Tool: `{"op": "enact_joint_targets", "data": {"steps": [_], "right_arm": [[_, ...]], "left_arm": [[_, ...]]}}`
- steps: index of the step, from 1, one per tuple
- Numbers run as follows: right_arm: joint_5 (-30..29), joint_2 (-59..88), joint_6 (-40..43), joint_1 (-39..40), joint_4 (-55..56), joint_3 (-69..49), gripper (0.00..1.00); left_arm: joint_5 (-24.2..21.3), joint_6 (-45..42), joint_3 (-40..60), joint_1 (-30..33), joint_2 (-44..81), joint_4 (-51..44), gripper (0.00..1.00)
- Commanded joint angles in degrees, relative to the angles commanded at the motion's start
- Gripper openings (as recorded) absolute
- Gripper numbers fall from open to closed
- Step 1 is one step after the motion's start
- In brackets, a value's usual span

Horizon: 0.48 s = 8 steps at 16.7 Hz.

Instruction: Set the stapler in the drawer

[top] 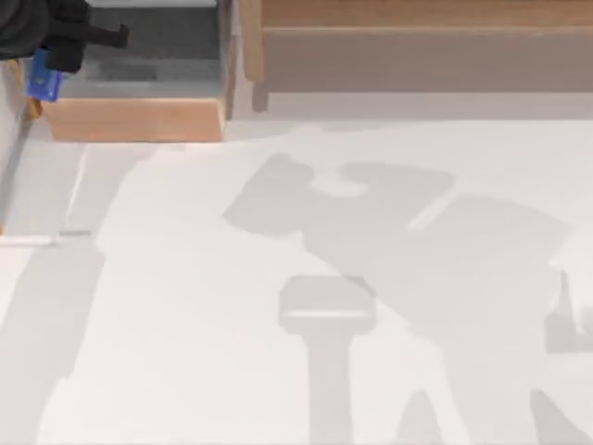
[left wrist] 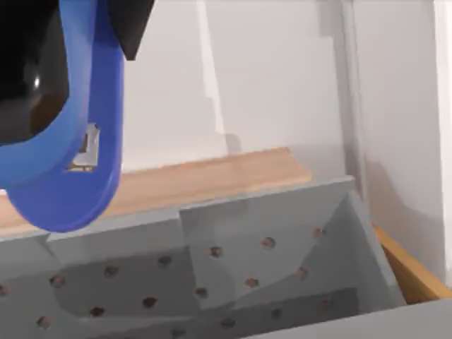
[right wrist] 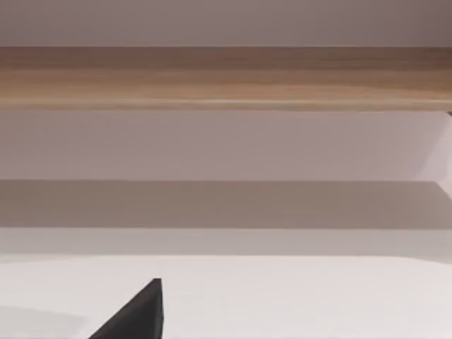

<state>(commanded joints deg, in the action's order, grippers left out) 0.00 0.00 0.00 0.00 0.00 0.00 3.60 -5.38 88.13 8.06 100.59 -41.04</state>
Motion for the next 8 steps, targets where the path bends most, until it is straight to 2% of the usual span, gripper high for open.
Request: {"op": "enact_joint_targets", "data": {"steps": [4, 8], "right_arm": [[0.0, 0.0, 0.0, 0.0, 0.0, 0.0, 1.0], [0.0, 0.0, 0.0, 0.0, 0.0, 0.0, 1.0]], "left_arm": [[-2.0, -6.9, 14.8, -14.6, 10.4, -4.2, 0.0], [-5.1, -12.7, 23.9, -24.6, 23.8, -9.7, 0.0]]}}
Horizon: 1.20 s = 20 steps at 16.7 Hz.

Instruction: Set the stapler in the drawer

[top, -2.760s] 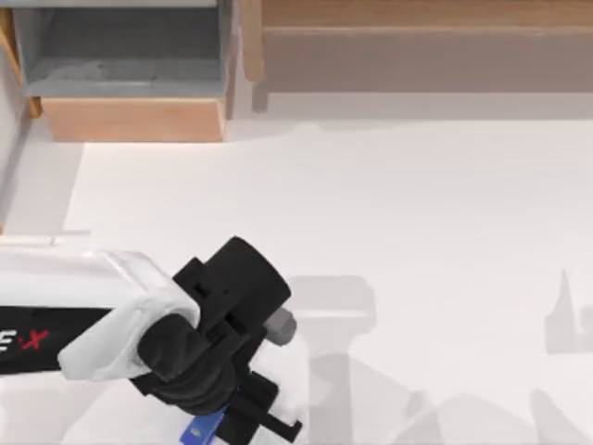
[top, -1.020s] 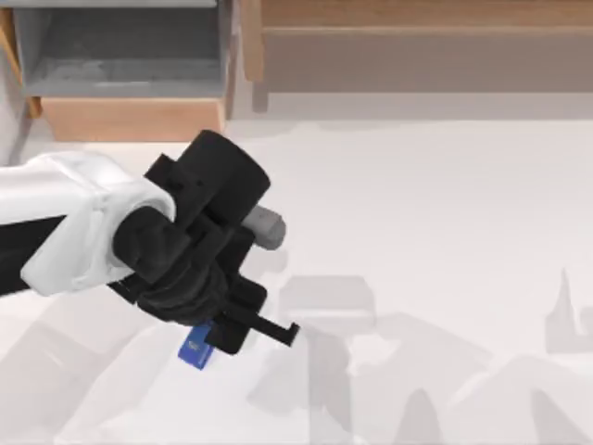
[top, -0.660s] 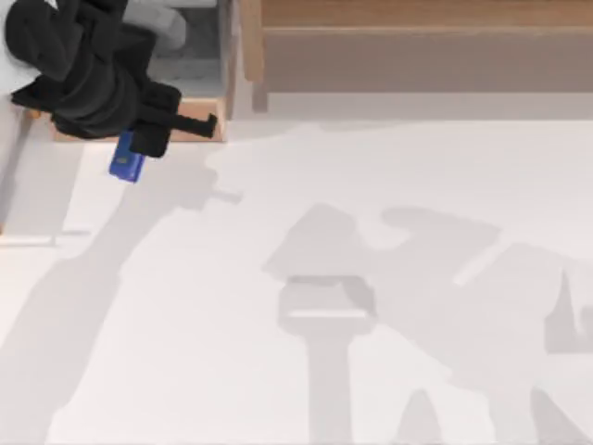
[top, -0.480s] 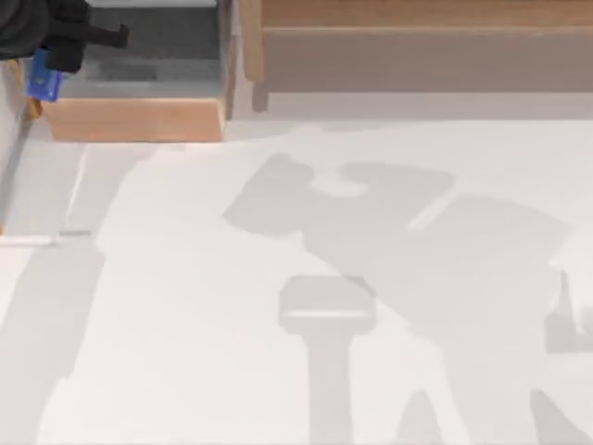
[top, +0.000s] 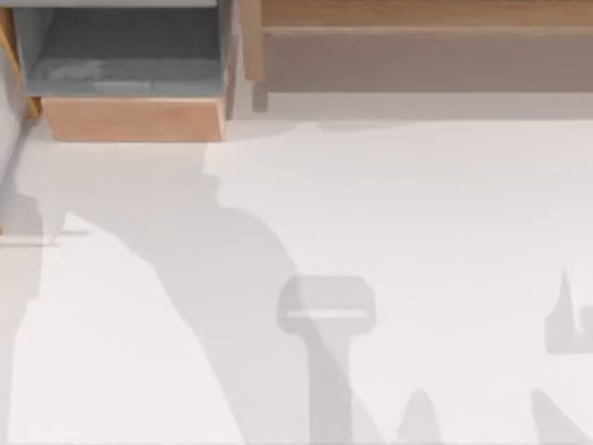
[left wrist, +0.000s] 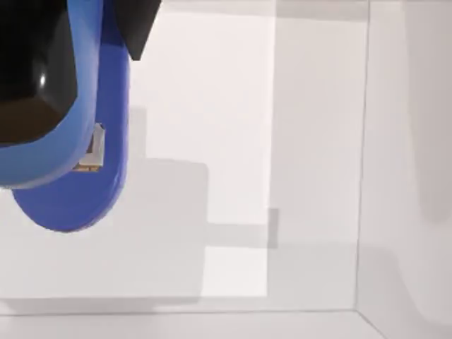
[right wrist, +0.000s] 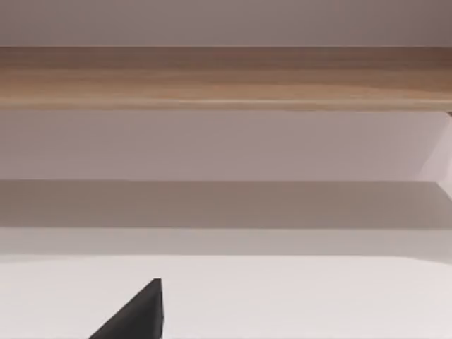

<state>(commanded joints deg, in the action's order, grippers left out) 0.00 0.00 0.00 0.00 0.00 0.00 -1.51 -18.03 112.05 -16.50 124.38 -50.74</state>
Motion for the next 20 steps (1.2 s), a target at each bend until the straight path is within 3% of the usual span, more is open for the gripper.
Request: {"op": "enact_joint_targets", "data": {"steps": [6, 13, 20], "right_arm": [[0.0, 0.0, 0.0, 0.0, 0.0, 0.0, 1.0], [0.0, 0.0, 0.0, 0.0, 0.0, 0.0, 1.0], [0.0, 0.0, 0.0, 0.0, 0.0, 0.0, 1.0]], "left_arm": [[-3.3, -4.2, 2.8, -4.1, 11.2, -7.6, 0.0], [-3.6, -4.4, 2.9, -4.0, 11.2, -7.1, 0.0], [-8.0, -5.6, 6.1, -4.1, 6.0, -4.3, 0.0]]}}
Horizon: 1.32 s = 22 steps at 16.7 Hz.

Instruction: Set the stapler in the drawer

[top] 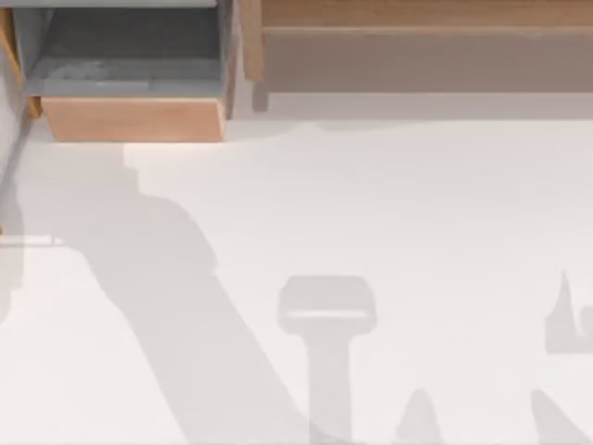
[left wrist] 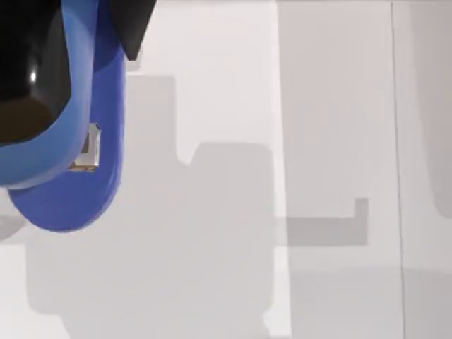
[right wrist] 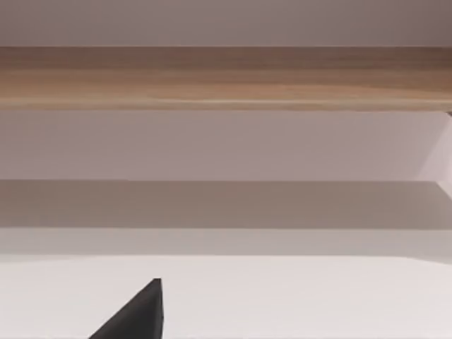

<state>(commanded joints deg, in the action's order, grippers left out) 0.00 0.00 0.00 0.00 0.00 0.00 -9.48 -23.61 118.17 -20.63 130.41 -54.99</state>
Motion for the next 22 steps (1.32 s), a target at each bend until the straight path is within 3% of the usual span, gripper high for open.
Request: {"op": "enact_joint_targets", "data": {"steps": [5, 12, 16, 22], "right_arm": [[0.0, 0.0, 0.0, 0.0, 0.0, 0.0, 1.0], [0.0, 0.0, 0.0, 0.0, 0.0, 0.0, 1.0], [0.0, 0.0, 0.0, 0.0, 0.0, 0.0, 1.0], [0.0, 0.0, 0.0, 0.0, 0.0, 0.0, 1.0]], "left_arm": [[-0.1, 0.2, 1.1, -0.1, -1.3, 0.8, 0.0], [4.4, 1.3, -4.1, 0.1, 5.9, -1.6, 0.0], [4.6, 1.4, -4.3, 0.0, 6.0, -1.8, 0.0], [4.6, 1.4, -4.3, 0.0, 6.0, -1.8, 0.45]]}}
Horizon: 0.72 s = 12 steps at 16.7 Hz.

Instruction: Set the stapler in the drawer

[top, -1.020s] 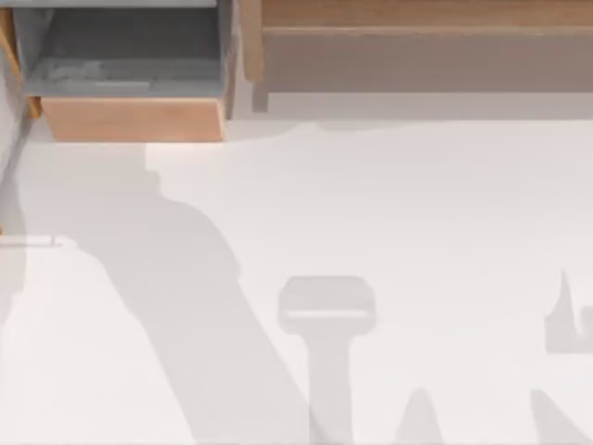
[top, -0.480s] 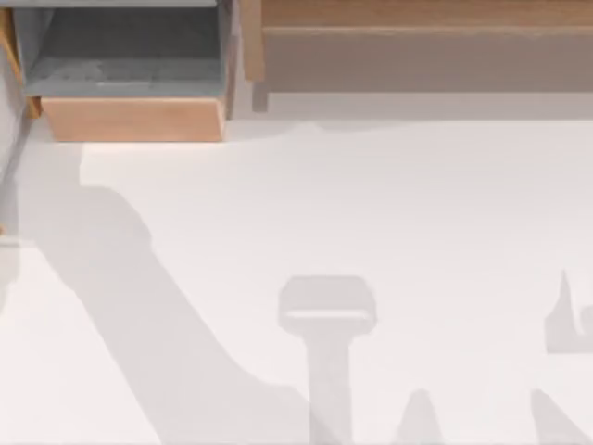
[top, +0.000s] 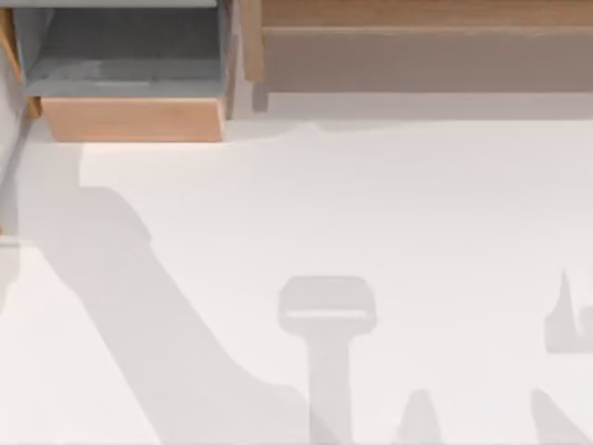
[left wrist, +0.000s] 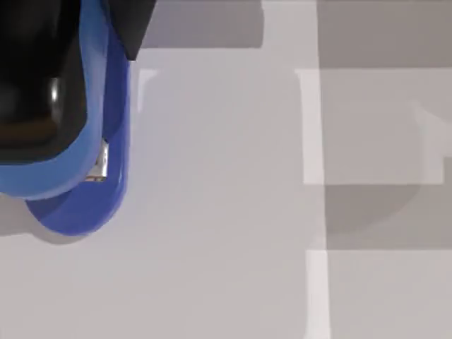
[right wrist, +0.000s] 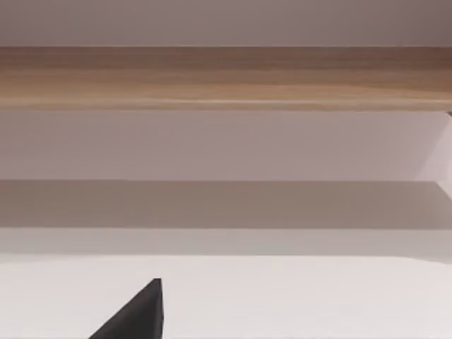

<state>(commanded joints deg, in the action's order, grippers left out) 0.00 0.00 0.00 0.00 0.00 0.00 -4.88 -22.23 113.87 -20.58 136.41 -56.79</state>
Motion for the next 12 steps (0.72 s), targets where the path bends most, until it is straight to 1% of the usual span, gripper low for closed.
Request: {"op": "enact_joint_targets", "data": {"steps": [7, 8, 12], "right_arm": [[0.0, 0.0, 0.0, 0.0, 0.0, 0.0, 1.0], [0.0, 0.0, 0.0, 0.0, 0.0, 0.0, 1.0], [0.0, 0.0, 0.0, 0.0, 0.0, 0.0, 1.0]], "left_arm": [[0.0, 0.0, 0.0, 0.0, 0.0, 0.0, 0.98], [0.0, 0.0, 0.0, 0.0, 0.0, 0.0, 1.0], [0.0, 0.0, 0.0, 0.0, 0.0, 0.0, 1.0]]}}
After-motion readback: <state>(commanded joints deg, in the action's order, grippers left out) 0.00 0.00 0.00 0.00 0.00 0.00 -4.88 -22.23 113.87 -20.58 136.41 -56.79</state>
